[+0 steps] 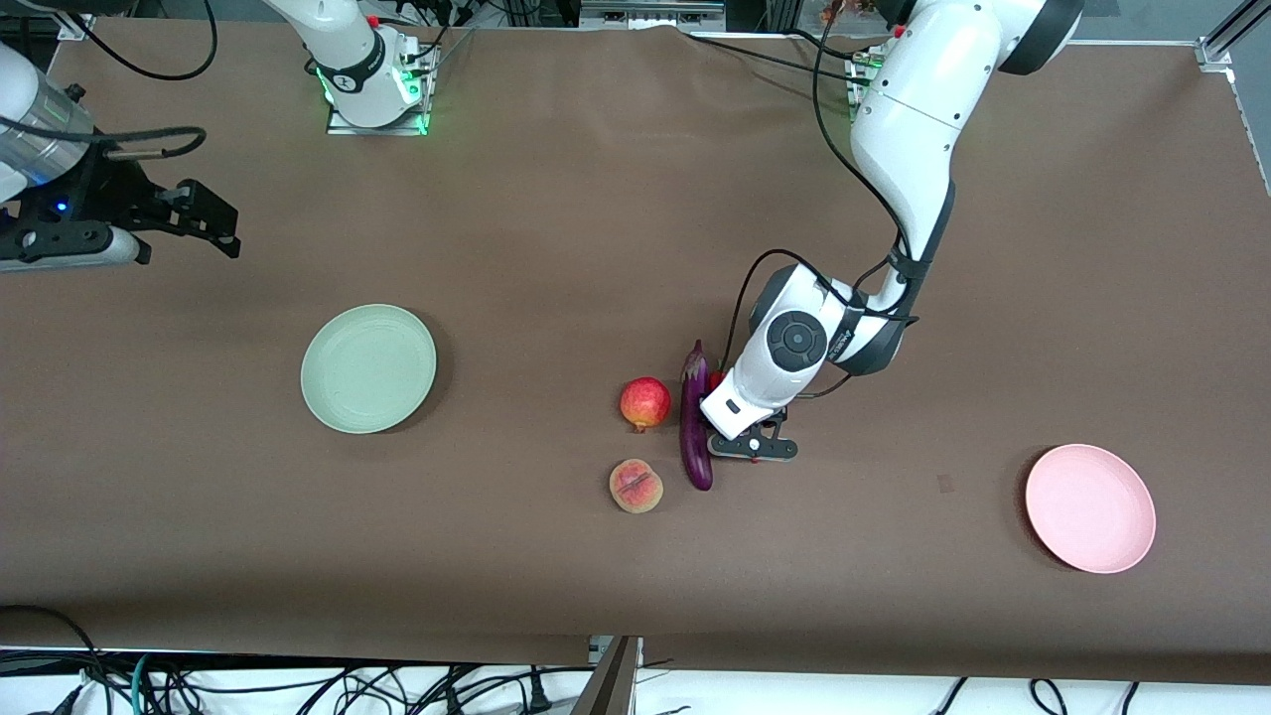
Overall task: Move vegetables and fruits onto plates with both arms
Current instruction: 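Close the left gripper on the chili while the right gripper reaches out, then carry the chili onto the pink plate while the right gripper grasps pomegranate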
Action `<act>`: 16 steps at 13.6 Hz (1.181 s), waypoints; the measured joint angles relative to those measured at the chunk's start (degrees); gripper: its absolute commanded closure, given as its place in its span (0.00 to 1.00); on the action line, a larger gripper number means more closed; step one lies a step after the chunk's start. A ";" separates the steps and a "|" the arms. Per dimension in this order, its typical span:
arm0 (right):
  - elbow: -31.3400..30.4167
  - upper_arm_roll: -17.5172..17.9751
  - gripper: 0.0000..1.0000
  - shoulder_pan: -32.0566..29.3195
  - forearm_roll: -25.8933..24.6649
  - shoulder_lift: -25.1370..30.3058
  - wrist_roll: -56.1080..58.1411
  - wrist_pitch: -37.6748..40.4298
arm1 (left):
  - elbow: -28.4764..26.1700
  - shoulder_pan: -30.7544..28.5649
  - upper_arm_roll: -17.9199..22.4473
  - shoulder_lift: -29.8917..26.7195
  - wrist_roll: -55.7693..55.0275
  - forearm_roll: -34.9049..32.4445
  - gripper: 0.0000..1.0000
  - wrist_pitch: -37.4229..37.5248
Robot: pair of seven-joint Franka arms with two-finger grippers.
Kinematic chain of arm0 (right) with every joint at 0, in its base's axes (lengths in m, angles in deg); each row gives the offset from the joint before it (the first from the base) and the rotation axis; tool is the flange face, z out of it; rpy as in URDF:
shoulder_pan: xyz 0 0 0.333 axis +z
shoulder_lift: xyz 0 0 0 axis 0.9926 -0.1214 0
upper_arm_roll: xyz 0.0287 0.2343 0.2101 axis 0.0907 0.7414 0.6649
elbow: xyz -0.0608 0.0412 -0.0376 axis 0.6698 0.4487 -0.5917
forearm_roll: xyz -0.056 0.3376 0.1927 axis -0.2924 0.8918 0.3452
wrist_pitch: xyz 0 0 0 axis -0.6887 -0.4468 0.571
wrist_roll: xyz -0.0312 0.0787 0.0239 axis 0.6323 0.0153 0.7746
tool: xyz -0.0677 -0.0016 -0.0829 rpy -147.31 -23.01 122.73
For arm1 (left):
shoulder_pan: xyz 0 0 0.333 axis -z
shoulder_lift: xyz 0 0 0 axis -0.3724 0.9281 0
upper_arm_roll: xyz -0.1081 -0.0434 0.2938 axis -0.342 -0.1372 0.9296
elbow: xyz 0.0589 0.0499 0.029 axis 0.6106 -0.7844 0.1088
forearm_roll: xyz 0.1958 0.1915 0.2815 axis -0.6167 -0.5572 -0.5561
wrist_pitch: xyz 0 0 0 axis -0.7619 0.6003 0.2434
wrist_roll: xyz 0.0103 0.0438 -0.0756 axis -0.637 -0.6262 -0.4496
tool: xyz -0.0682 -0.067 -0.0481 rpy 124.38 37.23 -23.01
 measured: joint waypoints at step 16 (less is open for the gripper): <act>-0.34 1.09 0.00 10.24 4.26 -21.95 -6.16 -14.29 | 2.01 -19.73 1.64 -6.36 31.10 -0.05 1.00 12.44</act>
